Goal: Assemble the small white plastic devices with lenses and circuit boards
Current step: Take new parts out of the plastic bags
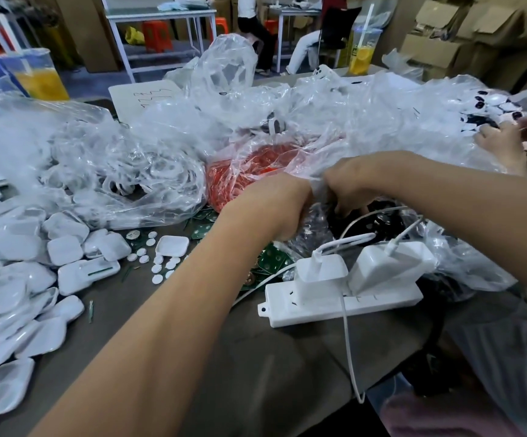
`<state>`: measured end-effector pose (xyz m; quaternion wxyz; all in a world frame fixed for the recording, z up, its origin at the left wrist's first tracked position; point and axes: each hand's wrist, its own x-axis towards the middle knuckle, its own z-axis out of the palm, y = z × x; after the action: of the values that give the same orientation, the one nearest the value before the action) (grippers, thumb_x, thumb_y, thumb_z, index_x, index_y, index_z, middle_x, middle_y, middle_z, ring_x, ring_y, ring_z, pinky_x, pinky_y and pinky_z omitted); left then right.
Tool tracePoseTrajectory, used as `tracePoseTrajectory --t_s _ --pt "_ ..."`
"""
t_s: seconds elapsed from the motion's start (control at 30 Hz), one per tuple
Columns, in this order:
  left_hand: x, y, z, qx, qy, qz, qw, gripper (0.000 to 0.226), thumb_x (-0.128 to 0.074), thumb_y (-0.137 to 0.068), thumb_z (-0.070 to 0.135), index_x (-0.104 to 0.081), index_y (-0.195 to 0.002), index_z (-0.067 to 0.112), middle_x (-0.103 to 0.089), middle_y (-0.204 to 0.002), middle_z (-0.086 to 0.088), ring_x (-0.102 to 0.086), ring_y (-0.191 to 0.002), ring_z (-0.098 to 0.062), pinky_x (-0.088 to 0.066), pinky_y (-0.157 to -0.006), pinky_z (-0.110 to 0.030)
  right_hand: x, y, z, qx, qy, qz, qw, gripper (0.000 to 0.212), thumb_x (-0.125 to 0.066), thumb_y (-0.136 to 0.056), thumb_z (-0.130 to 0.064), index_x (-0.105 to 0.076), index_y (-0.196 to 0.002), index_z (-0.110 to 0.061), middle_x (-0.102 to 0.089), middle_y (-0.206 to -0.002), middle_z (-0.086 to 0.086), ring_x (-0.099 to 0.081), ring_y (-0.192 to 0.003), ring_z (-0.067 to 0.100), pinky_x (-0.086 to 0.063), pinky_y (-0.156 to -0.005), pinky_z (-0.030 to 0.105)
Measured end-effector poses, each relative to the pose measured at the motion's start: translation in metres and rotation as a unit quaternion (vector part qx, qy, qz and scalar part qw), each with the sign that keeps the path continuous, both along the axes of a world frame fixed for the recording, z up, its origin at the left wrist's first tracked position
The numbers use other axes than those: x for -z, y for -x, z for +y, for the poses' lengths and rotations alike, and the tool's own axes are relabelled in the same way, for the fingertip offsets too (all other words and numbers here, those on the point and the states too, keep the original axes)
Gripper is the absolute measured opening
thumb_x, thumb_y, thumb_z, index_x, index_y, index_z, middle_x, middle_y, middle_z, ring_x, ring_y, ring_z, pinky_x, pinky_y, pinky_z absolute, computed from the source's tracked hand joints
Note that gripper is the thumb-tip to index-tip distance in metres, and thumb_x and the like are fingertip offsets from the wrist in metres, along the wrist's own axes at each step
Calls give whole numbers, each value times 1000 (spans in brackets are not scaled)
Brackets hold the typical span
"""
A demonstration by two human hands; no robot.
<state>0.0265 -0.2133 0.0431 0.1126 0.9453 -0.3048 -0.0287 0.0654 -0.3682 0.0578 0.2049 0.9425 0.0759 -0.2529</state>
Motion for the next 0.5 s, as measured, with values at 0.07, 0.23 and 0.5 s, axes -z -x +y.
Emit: tracePoseTrajectory --t_s 0.07,0.23,0.5 --pt "-2 -1 1 -14 -28 16 999 41 -66 -75 -10 -57 -71 29 -62 -80 -3 -62 -78 -25 -52 -61 -35 -4 -2 -1 1 -20 19 1000 21 -70 -95 -33 -80 -95 -15 -79 -76 -3 -72 -75 17 -57 -68 25" --pt "-6 -6 13 -12 7 67 998 14 -78 -81 5 -68 -83 15 -68 -88 -3 -61 -80 -17 -48 -63 -27 -23 -5 4 38 -15 44 998 32 -63 -101 -31 -76 -79 -11 -75 -63 0 -67 -58 18 -51 -49 20" --pt "-9 -18 54 -181 227 60 955 17 -55 -103 7 -67 -92 13 -67 -96 -5 -62 -70 -16 -45 -50 -20 -109 15 56 -31 -65 -120 990 44 -53 -108 -37 -78 -78 -16 -74 -61 -10 -65 -67 12 -43 -55 28"
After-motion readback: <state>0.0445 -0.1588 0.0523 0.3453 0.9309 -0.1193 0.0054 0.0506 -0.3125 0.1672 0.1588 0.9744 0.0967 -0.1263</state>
